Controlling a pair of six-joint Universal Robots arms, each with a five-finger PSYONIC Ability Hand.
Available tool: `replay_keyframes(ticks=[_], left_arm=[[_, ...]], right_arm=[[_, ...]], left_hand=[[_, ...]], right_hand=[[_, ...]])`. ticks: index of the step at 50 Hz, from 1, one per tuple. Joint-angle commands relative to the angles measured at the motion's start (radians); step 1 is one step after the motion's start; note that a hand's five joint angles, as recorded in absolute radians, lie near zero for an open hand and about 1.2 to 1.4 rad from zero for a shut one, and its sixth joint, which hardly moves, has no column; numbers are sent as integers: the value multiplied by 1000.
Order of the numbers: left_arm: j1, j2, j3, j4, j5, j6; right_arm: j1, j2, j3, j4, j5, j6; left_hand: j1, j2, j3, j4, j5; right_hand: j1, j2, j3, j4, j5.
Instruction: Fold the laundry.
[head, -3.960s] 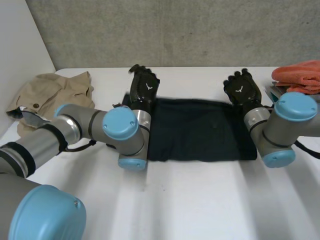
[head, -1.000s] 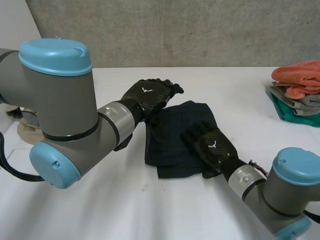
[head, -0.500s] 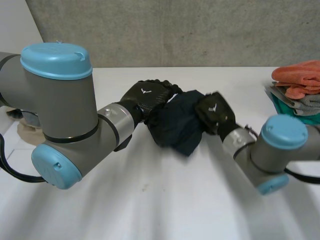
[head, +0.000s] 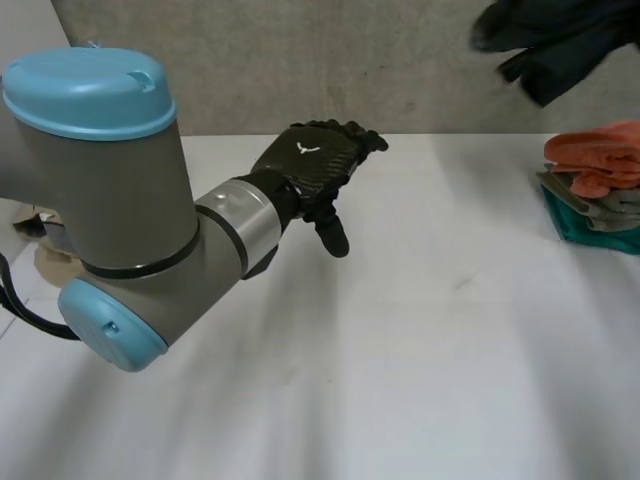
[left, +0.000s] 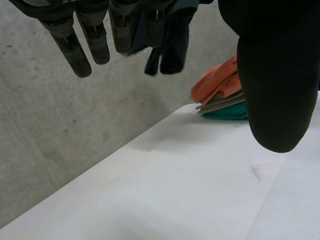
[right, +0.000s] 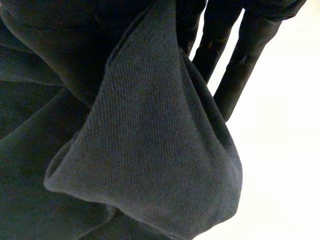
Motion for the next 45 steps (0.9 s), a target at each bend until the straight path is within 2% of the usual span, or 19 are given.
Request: replay_keyframes(ticks=[1, 7, 11, 22, 29, 32, 34, 41, 45], left_arm=[[-29, -1, -6, 2, 2, 1], [-31, -9, -14, 2, 2, 1], [-42, -15, -15, 3, 2, 0], [-57, -21, -17, 2, 0, 1], [-65, -21, -20, 2, 0, 1], [-69, -18, -23, 3, 2, 0], [-72, -15, -23, 3, 2, 0], [-106, 2, -27, 22, 2, 0], [-126, 24, -47, 45, 2, 0]], right_arm=[[-171, 203, -139, -25, -30, 72], [-266, 368, -189, -73, -133, 115], [-318, 444, -152, -76, -235, 130], [-387, 384, 9, -115, -331, 132], [-386, 301, 83, -123, -331, 133], [-386, 244, 124, -96, -318, 133], [-386, 199, 159, -50, -318, 132], [-426, 97, 216, 119, -318, 110], [-511, 39, 229, 275, -292, -21]], left_hand=[[42, 28, 23, 33, 11], [42, 28, 23, 33, 11], [42, 28, 23, 33, 11], [42, 28, 23, 33, 11], [42, 28, 23, 33, 11], [42, 28, 23, 33, 11], [42, 28, 23, 33, 11], [31, 16, 12, 21, -1], [16, 2, -3, 6, -15]], right_hand=[[371, 251, 246, 196, 324], [371, 251, 246, 196, 324], [371, 251, 246, 196, 324], [371, 251, 246, 196, 324], [371, 251, 246, 196, 324], [-465, -585, -590, -640, -512], [-851, -970, -976, -1026, -898], [-851, -970, -976, -1026, -898], [-851, -970, -976, -1026, -898]])
